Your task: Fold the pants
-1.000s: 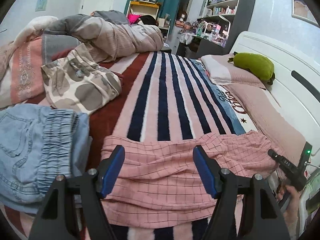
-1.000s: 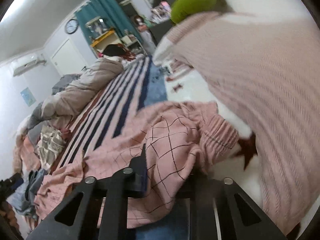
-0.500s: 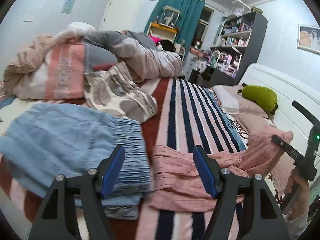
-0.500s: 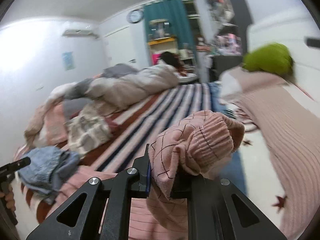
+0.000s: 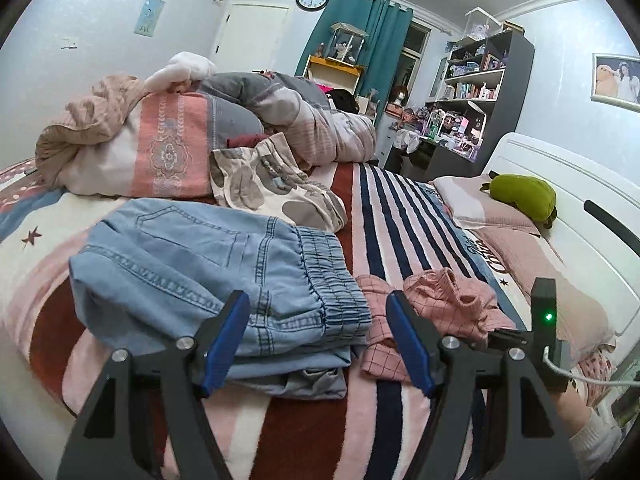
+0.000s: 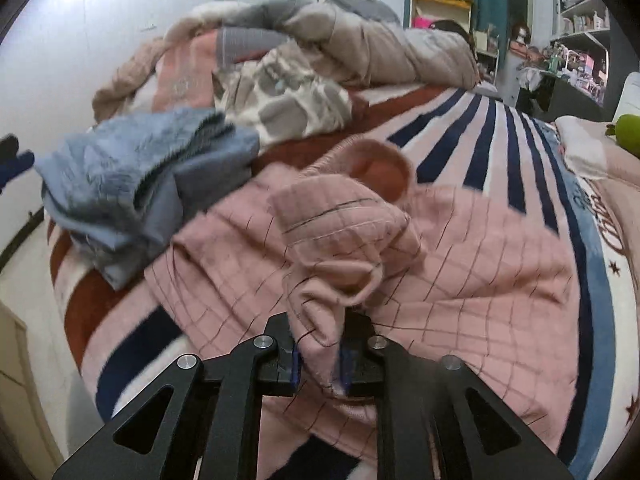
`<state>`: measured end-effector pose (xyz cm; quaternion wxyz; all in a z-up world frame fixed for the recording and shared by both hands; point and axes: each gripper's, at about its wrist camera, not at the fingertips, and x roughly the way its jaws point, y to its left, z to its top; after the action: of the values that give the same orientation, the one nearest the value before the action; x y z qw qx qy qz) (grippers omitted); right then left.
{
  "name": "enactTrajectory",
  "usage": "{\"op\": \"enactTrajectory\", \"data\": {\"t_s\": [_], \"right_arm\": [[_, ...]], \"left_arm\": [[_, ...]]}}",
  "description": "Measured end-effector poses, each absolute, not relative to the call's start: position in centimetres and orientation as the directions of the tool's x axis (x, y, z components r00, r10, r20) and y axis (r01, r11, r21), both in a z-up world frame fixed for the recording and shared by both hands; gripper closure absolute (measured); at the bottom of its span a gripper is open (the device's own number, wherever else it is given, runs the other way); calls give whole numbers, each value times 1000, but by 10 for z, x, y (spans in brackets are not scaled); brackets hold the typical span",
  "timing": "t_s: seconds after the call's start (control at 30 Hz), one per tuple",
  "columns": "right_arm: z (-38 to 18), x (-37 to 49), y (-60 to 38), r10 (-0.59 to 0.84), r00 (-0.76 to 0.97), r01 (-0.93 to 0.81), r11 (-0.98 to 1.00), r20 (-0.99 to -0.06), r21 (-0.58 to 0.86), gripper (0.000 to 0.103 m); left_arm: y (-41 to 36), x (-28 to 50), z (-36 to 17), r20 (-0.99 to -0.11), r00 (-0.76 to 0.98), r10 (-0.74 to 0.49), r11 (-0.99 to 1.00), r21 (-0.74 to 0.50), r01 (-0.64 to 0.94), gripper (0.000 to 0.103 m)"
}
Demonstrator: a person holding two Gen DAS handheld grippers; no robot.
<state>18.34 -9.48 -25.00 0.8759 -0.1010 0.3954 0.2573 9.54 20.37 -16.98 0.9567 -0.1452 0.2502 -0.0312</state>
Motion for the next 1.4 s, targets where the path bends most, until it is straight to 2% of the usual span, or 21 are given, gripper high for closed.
{"op": "enactTrajectory", "data": {"t_s": [0.07, 0.13, 0.27, 0.33, 0.57, 0.8, 0.93, 0.97, 1.0, 1.03, 1.07, 1.23, 1.4], "right_arm": [[-251, 181, -95, 388, 545, -536, 843, -743, 47, 78], [-247, 180, -93, 423, 529, -547, 833, -736, 84, 63], [-223, 169, -105, 498, 526, -572, 807, -690, 147, 60], [-210, 160, -116, 528, 541, -583, 796, -654, 161, 54], [-189, 144, -179, 467, 664, -496, 859, -585, 122, 53], [-207, 149, -245, 456, 671, -422, 883, -585, 205, 53], [-215, 154, -265, 463, 669, -402, 883, -582, 241, 53], [-217, 154, -268, 465, 668, -400, 883, -581, 247, 53], [-219, 156, -272, 468, 667, -397, 882, -580, 254, 53], [-220, 156, -273, 468, 667, -396, 882, -580, 257, 53], [-222, 156, -275, 469, 666, -393, 882, -581, 260, 53], [-231, 159, -279, 469, 657, -375, 883, -591, 284, 53], [-242, 158, -269, 453, 634, -359, 890, -627, 281, 52]], "left_arm": [[201, 98, -171, -477, 867, -147, 954, -300, -3, 36], [193, 102, -172, -483, 860, -165, 953, -302, 13, 36], [170, 112, -170, -495, 842, -212, 952, -301, 63, 30], [150, 122, -171, -510, 824, -247, 950, -295, 103, 29], [72, 164, -181, -556, 752, -353, 932, -283, 228, 26], [7, 216, -212, -651, 681, -335, 942, -238, 236, 26], [-2, 238, -229, -695, 677, -242, 970, -188, 153, 26], [1, 242, -231, -696, 679, -236, 971, -191, 141, 33], [5, 242, -231, -688, 687, -234, 971, -201, 129, 55], [9, 242, -231, -686, 688, -237, 970, -210, 124, 67], [16, 240, -231, -682, 690, -243, 967, -224, 119, 88], [50, 218, -223, -646, 733, -211, 966, -252, 56, 91], [71, 200, -233, -673, 715, -187, 968, -250, 18, 71]]}}
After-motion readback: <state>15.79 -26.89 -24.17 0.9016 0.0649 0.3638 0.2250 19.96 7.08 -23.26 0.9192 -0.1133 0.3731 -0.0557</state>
